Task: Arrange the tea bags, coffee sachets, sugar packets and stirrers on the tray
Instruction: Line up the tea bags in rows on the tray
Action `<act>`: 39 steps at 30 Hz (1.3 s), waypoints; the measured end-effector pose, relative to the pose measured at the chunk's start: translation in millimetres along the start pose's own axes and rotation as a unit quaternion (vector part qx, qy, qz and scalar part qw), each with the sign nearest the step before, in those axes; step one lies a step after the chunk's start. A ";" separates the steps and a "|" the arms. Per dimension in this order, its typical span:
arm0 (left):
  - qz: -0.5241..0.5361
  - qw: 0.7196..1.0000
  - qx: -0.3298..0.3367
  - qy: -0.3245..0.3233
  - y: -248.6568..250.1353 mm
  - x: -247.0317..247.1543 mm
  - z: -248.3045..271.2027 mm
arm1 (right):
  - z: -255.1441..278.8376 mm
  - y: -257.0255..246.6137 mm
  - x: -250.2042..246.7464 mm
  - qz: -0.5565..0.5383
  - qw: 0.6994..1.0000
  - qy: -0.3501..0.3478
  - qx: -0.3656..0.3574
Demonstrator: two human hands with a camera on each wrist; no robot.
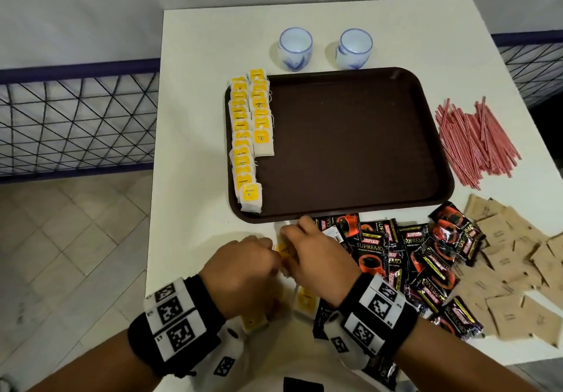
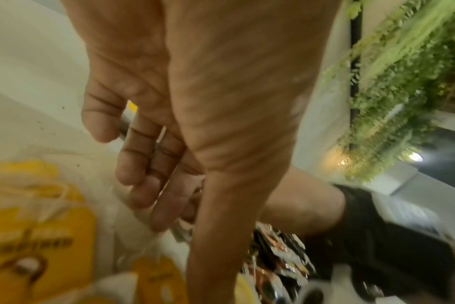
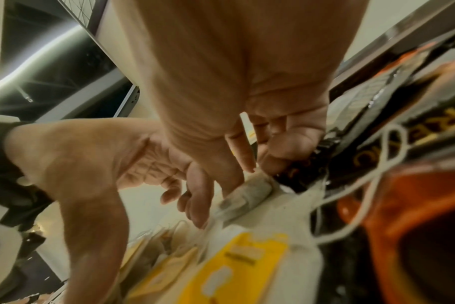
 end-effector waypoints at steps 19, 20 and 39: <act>0.142 0.986 0.084 0.002 9.5 0.0 0.7 | 0.7 2.8 -4.8 0.006 1.000 -0.013 0.010; 0.168 0.981 0.094 -0.005 7.8 -3.5 1.2 | 0.6 2.8 -5.0 0.007 1.000 -0.011 0.008; 0.161 0.973 -0.035 0.164 -103.7 -156.4 -88.2 | 2.8 -0.6 -8.8 -0.030 0.999 0.004 0.043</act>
Point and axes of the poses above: each hand's wrist, its own z-axis away from the middle knuckle, its own x-axis out of the palm, y = z × x, the point moved 6 cm from there along -z, towards the middle knuckle, and after that the axes turned 4 degrees about -y, right-handed, at the moved point
